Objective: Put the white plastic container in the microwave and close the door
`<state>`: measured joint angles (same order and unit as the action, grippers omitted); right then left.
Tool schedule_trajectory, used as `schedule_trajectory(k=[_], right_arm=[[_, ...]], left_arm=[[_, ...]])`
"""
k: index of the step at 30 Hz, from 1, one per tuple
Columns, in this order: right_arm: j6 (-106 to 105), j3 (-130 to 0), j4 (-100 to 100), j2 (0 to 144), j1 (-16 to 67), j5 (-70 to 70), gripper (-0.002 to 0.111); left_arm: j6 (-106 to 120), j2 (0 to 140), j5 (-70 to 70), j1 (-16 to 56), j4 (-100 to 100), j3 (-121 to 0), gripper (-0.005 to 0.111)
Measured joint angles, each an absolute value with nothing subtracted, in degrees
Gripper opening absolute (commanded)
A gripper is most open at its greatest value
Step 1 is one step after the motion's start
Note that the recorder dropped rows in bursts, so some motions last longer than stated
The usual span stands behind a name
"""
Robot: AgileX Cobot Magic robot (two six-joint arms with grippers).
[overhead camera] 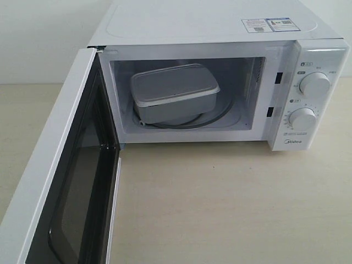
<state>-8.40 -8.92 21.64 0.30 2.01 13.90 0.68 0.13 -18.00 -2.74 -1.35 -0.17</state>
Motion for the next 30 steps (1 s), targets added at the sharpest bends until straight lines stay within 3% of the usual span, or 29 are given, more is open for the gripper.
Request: schedule_trajectory(k=[22, 30], right_arm=[[-8.4, -4.9, 21.7, 0.3, 1.8, 9.5, 0.000], [-3.6, -4.5, 9.7, 0.3, 1.8, 15.1, 0.000]], left_arm=[[0.7, 0.1, -18.0, -2.7, -1.3, -0.2, 0.004], [0.7, 0.1, -18.0, -2.7, -1.3, -0.2, 0.004]])
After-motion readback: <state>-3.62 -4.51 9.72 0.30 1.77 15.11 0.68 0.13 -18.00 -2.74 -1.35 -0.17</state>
